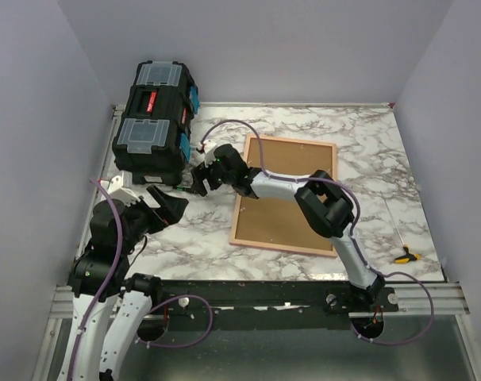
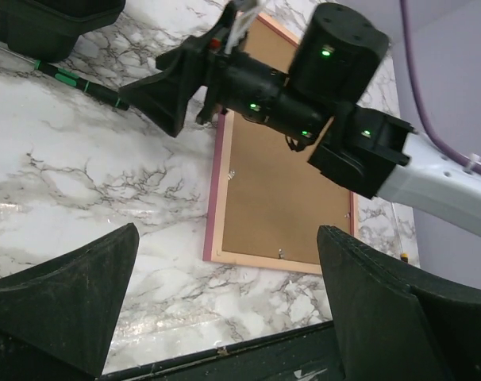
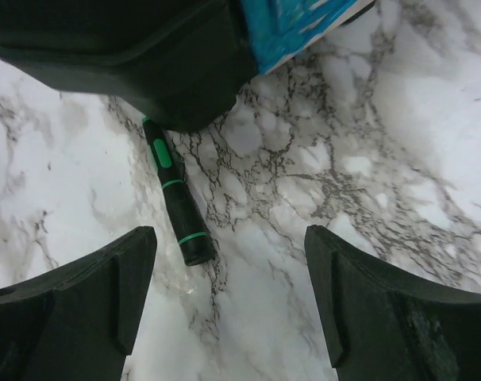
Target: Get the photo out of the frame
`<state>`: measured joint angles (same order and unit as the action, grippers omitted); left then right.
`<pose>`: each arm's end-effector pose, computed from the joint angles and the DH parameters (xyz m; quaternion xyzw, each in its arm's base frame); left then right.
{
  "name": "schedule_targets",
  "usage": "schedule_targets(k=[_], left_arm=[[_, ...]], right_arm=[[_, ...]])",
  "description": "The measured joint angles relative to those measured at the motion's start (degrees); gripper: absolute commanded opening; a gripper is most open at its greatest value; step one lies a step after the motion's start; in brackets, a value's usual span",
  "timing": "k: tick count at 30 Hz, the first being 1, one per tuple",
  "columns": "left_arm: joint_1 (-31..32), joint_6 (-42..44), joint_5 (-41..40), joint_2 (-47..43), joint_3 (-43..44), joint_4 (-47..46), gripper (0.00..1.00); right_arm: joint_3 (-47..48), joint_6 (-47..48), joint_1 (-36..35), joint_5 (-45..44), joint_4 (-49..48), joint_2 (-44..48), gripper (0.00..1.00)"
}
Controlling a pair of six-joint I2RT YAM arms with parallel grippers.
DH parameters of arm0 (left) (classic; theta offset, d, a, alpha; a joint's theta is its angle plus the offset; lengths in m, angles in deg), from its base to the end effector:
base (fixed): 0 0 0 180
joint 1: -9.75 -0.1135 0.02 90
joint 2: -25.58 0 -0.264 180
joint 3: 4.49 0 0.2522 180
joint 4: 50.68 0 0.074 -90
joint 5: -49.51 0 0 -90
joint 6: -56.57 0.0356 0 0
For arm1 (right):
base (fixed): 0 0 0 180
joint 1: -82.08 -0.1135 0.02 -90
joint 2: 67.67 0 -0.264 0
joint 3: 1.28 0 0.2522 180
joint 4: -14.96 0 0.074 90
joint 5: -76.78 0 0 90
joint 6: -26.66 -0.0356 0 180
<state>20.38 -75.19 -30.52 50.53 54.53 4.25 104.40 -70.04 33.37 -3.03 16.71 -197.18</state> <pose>0.0888 -0.0229 0.3273 -0.1726 0.8035 -0.3137 0.4756 0.3364 0.3926 0.1682 -0.3463 0.7698 0.3134 0.4351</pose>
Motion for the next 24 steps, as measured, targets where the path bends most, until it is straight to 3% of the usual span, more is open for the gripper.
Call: schedule_targets(k=[2,4,8,14,20,24], left_arm=[[0.00,0.79,0.61,-0.63,1.31,1.44,0.98],[0.00,1.57,1.01,-1.14,2.29,2.27,0.99],[0.00,3.02,1.20,-2.14,3.82,3.56,0.99],[0.00,4.48,1.18,-2.19,4.07,5.33,0.98],[0.00,5.20,1.03,-3.50,4.07,6.84,0.99],[0.00,5.70,-2.73,-4.46,4.07,8.39,0.98]], right_arm=[[2.19,1.70,-0.33,0.48,1.53,-2.51,0.75],[3.82,2.95,-1.38,0.26,2.91,-4.63,0.63],[9.62,6.01,-5.81,-7.04,5.68,-8.48,0.47],[6.67,7.54,-13.05,-18.36,1.97,-8.26,0.01],[-7.85,6.80,-16.74,-22.91,-2.10,0.55,0.01],[-20.81,2.01,-20.24,-20.72,-1.01,10.56,0.01]])
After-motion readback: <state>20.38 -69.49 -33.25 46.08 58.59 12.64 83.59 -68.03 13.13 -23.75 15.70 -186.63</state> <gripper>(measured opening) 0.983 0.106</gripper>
